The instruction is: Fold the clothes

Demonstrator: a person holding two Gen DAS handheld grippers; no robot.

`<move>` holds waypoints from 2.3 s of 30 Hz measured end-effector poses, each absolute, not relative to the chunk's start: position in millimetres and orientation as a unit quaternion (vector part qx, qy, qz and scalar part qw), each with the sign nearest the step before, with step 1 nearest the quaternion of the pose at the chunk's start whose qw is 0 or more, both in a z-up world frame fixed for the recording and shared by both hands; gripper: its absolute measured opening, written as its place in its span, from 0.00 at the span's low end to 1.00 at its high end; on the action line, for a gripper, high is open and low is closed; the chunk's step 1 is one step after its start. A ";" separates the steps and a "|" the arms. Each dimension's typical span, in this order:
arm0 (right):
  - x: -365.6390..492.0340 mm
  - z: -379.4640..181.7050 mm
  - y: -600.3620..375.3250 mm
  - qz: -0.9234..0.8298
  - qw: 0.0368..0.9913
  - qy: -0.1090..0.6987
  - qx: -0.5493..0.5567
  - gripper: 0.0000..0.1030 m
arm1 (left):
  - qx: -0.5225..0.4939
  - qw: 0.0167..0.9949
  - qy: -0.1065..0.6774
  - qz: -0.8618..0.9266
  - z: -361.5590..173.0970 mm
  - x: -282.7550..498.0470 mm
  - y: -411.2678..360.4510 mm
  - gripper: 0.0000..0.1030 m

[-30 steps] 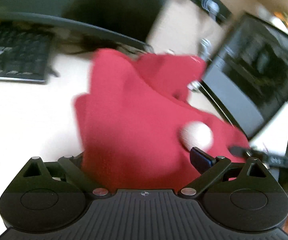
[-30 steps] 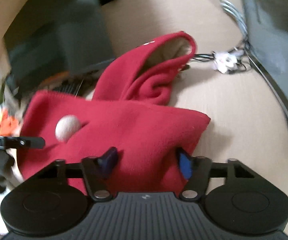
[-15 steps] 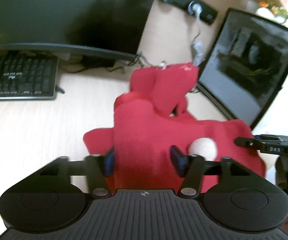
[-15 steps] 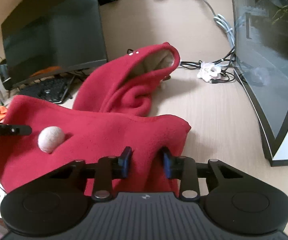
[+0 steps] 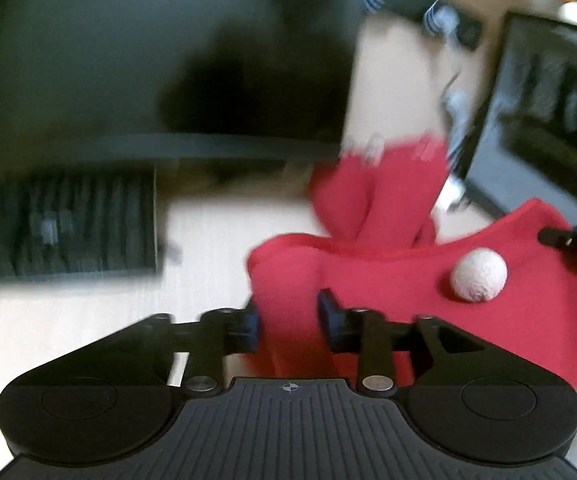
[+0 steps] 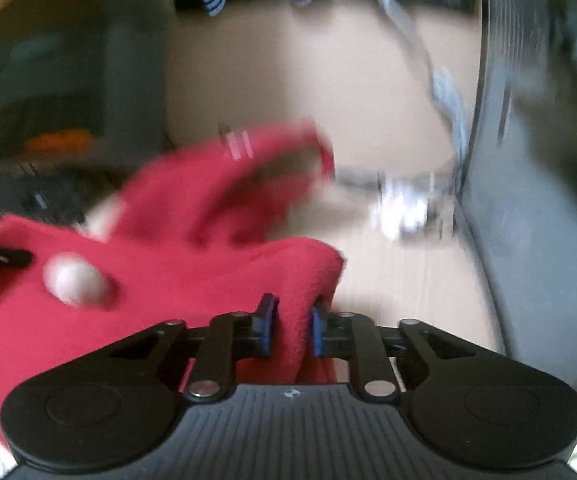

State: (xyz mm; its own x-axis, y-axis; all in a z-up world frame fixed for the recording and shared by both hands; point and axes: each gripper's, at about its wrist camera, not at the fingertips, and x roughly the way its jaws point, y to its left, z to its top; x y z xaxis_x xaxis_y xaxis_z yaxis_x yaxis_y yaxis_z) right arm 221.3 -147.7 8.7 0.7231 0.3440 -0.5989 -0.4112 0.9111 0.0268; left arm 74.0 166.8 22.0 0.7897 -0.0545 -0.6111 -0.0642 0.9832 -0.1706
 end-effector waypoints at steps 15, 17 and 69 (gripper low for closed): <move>207.1 65.3 -151.0 0.292 0.931 0.214 0.056 1.00 | -0.163 0.962 0.194 -0.105 93.6 51.2 164.0 0.93; 218.7 43.4 -132.6 0.301 0.921 0.242 0.055 1.00 | -0.164 0.955 0.222 -0.108 67.9 70.8 148.9 0.93; 264.7 -3.7 -118.1 0.214 0.907 0.358 0.050 1.00 | -0.078 0.945 0.315 -0.033 -14.6 142.6 101.9 1.00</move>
